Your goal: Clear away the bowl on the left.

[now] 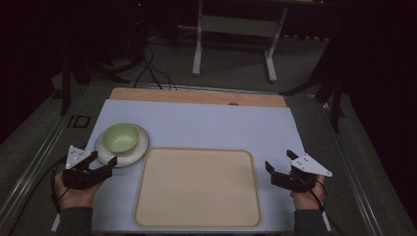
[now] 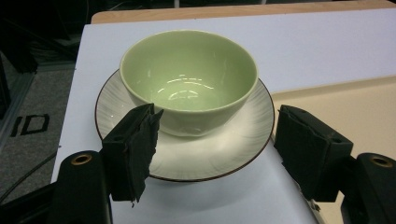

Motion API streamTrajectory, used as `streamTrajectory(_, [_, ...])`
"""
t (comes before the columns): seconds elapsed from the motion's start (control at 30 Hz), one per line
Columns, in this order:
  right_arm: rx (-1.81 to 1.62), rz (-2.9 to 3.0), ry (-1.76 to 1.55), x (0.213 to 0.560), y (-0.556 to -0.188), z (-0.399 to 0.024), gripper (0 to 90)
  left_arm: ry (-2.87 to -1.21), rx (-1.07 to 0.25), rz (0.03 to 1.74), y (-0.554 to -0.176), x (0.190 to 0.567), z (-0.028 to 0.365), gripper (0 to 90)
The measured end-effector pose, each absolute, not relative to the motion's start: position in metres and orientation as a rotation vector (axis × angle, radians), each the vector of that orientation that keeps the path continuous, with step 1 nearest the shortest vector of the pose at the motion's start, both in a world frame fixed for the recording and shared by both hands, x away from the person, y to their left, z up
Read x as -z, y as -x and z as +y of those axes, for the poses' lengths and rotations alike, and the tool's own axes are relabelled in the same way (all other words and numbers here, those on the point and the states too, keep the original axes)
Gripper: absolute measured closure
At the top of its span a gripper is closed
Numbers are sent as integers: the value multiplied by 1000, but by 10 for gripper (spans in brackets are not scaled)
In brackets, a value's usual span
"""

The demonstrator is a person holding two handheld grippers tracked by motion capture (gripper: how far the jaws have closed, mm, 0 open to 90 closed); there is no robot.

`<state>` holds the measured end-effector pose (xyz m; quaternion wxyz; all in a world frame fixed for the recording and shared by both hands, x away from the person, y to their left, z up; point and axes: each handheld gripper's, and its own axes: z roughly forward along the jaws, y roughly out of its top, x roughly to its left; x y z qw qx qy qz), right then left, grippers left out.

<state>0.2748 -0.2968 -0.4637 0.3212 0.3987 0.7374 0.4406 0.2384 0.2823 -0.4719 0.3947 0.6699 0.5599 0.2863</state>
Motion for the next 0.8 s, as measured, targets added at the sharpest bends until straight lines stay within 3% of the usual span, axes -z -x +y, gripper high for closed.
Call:
streamTrajectory(0.63, [-1170,1933,-1037,464,-275,-295,138,-1649,-743,1448,-237,469,288,301])
streamTrajectory(0.8, [-1176,1928,-1039,464,-275,-295,138,-1610,-741,1463,-241,463,293,336])
